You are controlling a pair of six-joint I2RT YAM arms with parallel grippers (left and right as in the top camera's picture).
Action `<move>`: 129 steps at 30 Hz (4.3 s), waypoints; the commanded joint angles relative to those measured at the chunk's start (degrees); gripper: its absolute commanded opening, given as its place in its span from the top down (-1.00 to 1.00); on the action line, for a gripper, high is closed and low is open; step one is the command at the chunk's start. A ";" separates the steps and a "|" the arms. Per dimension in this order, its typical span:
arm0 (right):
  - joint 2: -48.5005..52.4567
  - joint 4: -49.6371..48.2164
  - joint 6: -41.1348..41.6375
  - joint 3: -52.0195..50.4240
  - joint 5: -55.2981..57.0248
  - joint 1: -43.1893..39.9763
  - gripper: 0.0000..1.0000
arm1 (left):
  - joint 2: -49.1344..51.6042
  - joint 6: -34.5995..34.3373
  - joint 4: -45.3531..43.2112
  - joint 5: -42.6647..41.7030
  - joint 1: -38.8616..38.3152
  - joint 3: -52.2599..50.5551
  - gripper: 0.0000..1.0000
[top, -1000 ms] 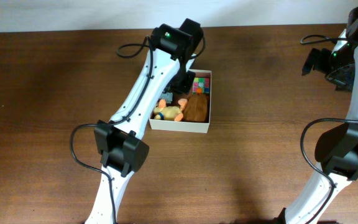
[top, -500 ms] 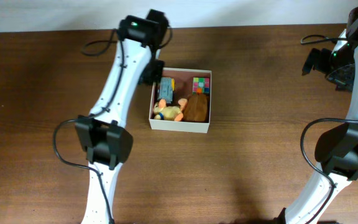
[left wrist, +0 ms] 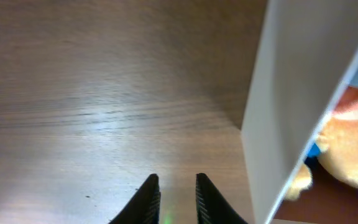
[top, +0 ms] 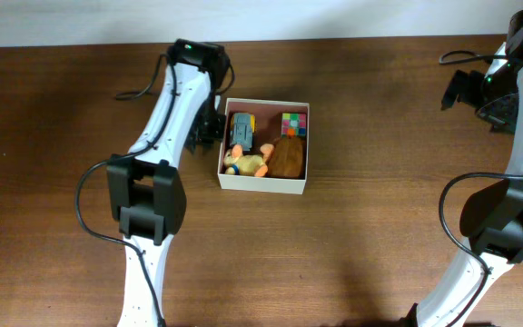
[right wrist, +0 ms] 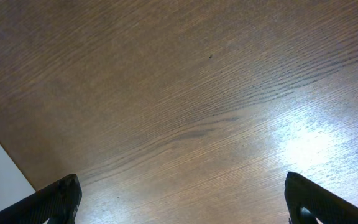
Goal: Pack container
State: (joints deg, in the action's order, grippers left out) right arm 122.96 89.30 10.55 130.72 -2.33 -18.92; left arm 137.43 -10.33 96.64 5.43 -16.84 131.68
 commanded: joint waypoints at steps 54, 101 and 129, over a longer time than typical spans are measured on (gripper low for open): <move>0.44 -0.13 0.48 -0.11 0.90 0.15 -0.97 | -15.58 -1.31 0.07 -21.99 2.19 19.82 -0.98; 0.44 -0.13 0.46 -0.11 0.90 0.15 -0.97 | -106.05 19.26 -103.38 -23.69 21.20 -98.86 -0.98; 0.44 -0.13 0.48 -0.11 0.90 0.15 -0.97 | -137.15 19.23 -101.46 -24.76 21.77 -131.16 -0.98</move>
State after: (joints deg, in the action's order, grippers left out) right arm 123.00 89.17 10.57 130.69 -2.15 -18.94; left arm 2.07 8.19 -6.52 -18.33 4.64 1.76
